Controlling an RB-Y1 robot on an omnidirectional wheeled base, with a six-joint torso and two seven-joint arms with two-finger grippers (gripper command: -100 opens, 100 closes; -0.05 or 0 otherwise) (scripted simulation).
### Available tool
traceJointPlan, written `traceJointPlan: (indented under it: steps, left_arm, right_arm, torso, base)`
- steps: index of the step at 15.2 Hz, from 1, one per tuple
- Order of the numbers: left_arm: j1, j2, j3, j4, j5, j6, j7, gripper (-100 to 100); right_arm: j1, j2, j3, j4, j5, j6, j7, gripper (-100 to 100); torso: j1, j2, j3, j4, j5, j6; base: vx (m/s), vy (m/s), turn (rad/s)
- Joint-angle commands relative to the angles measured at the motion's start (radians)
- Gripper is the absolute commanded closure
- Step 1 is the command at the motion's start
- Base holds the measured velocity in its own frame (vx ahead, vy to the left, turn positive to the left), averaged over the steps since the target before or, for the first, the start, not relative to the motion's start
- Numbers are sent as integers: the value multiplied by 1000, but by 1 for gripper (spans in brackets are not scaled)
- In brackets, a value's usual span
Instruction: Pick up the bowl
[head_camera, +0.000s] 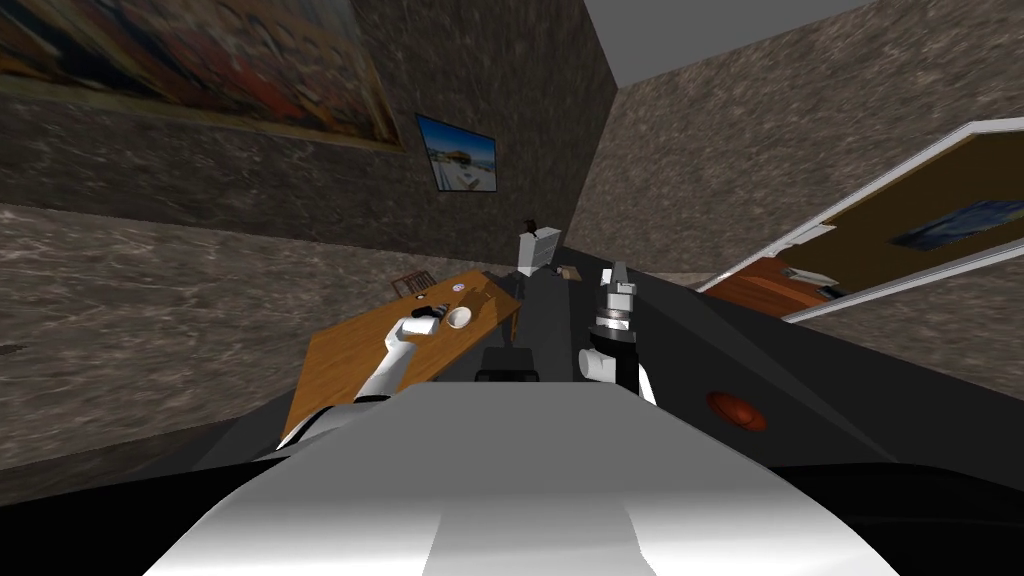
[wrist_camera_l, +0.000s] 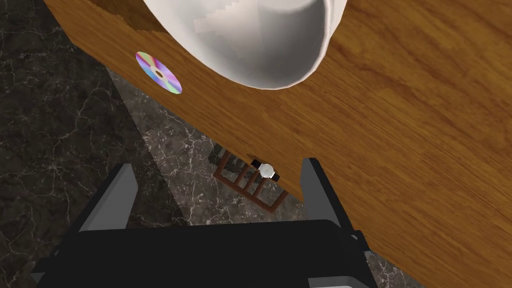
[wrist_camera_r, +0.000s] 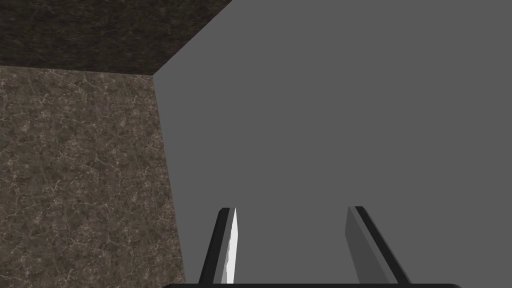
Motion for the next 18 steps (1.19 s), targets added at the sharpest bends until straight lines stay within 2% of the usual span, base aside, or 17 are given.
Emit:
traceJointPlan:
  steps: [1,2,3,5,6,7,8,9,10,11,12,13,14,15,18]
  left_arm:
    - [-27,3,4,47,9,50,-12,-100]
    - [-27,3,4,47,9,59,-12,-100]
    - [-48,6,7,78,17,88,-22,-100]
    - [-48,6,7,86,17,104,-22,-100]
    - [-68,9,11,124,26,140,-32,-100]
    - [-68,9,11,124,26,147,-32,-100]
    - [-87,12,14,159,33,175,-41,-100]
    - [-87,12,14,159,33,187,-41,-100]
    - [-105,15,17,191,40,216,-49,-100]
    - [-105,15,17,192,40,225,-49,-100]
    - [-121,18,19,223,47,256,-57,-100]
    - [-121,18,19,223,47,259,-57,-100]
    - [-136,20,22,251,53,291,-64,-100]
    - [-136,20,22,251,53,291,-64,-100]
    - [-161,25,26,299,63,344,-76,-100]
  right_arm:
    - [0,0,0,0,0,0,0,0]
    - [0,0,0,0,0,0,0,0]
    - [0,0,0,0,0,0,0,0]
    - [0,0,0,0,0,0,0,0]
    - [0,0,0,0,0,0,0,0]
    - [0,0,0,0,0,0,0,0]
    - [0,0,0,0,0,0,0,0]
    - [0,0,0,0,0,0,0,0]
    - [0,0,0,0,0,0,0,0]
    - [0,0,0,0,0,0,0,0]
    - [0,0,0,0,0,0,0,0]
    - [0,0,0,0,0,0,0,0]
    - [0,0,0,0,0,0,0,0]
    - [0,0,0,0,0,0,0,0]
    - [0,0,0,0,0,0,0,0]
  torso:
    - [0,0,0,0,0,0]
    - [0,0,0,0,0,0]
    - [0,0,0,0,0,0]
    - [0,-1,0,0,0,0]
    - [0,0,0,0,0,0]
    - [0,0,0,0,0,0]
    - [0,0,0,0,0,0]
    - [0,0,0,0,0,0]
    - [0,0,0,0,0,0]
    - [0,0,0,0,0,0]
    - [0,0,0,0,0,0]
    - [0,0,0,0,0,0]
    - [0,0,0,0,0,0]
    - [0,0,0,0,0,0]
    - [0,0,0,0,0,0]
  base:
    - [22,-11,-61]
    - [24,-12,-61]
    - [26,-14,-72]
    - [23,-13,-36]
    - [20,-13,-40]
    - [19,-12,-49]
    - [21,-12,-60]
    - [24,-11,-52]
    - [26,-12,-60]
    - [23,-10,-45]
    - [21,-10,-50]
    - [19,-9,-38]
    - [20,-9,-49]
    - [18,-7,-39]
    - [16,-8,-35]
